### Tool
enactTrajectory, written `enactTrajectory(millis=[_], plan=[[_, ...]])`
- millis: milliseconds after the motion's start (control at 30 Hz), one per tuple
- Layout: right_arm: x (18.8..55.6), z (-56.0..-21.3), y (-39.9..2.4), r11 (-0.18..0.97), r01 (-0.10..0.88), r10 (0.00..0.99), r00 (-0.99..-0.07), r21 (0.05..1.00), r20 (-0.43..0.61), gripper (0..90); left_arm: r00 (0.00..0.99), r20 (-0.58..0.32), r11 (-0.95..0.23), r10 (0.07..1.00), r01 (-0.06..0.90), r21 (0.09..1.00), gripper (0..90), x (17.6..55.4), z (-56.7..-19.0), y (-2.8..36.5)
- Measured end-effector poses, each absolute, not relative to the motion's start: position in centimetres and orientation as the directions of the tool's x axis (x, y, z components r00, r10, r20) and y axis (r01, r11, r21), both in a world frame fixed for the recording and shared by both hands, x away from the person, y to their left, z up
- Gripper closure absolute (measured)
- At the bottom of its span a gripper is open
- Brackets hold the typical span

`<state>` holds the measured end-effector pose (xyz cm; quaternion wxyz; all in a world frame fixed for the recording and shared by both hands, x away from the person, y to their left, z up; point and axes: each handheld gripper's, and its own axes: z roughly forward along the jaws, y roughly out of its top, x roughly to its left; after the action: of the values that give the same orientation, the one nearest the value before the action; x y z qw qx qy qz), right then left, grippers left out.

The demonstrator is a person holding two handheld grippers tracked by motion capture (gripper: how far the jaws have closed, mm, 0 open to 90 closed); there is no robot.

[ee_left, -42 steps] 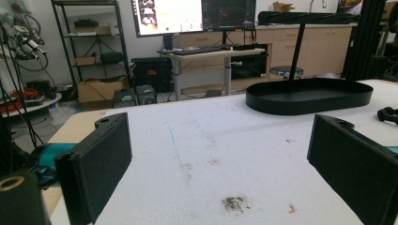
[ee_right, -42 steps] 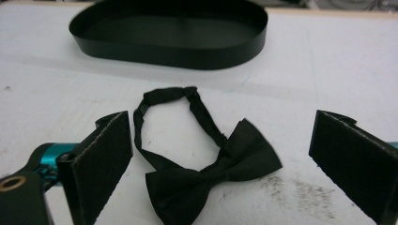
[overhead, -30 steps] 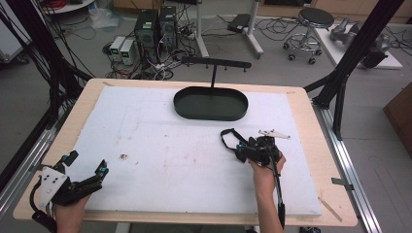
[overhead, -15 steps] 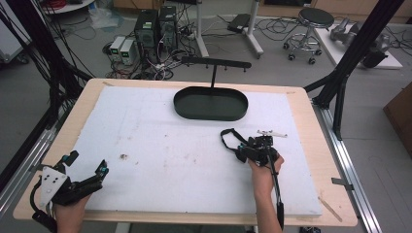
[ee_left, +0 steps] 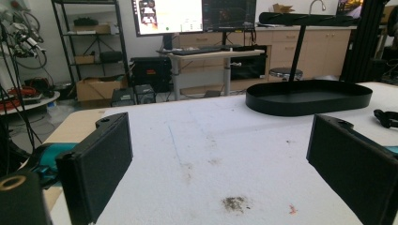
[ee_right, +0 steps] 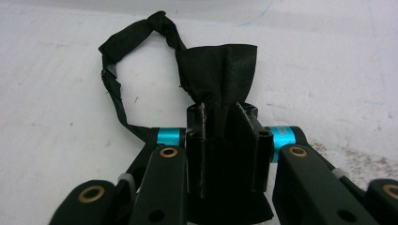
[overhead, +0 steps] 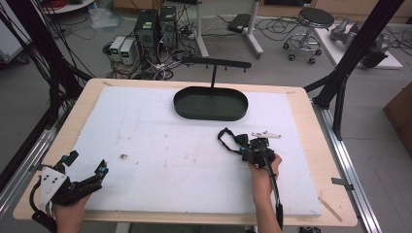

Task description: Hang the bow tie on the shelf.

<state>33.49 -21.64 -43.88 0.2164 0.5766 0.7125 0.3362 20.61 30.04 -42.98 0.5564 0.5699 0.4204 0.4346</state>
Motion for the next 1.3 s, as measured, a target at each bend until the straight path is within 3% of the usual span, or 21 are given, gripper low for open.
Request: enactTrajectory(millis=[267,533,900,1300], plan=[[31.6,-41.6,-21.8,0.213,0.494,0.962,-0.256,0.843,-0.093,75.5,0.272,0.032,-0.032,0.962,-0.004,0.999,7.8,20.6,-43.0,30.0],[29.7,-38.6,-21.7,0.25,0.302,0.948,-0.269,0.92,-0.17,75.8,0.275,0.037,-0.039,0.961,0.0,0.999,7.8,20.7,-43.2,29.8],[29.6,-33.7,-20.6,0.237,0.06,0.942,-0.257,0.97,-0.214,76.0,0.274,0.036,-0.037,0.961,0.0,0.999,7.8,20.8,-43.3,29.9],[32.9,-29.8,-19.9,0.196,-0.05,0.944,-0.26,0.979,-0.202,75.9,0.278,0.031,-0.033,0.96,0.002,0.999,7.8,21.0,-43.5,29.8]])
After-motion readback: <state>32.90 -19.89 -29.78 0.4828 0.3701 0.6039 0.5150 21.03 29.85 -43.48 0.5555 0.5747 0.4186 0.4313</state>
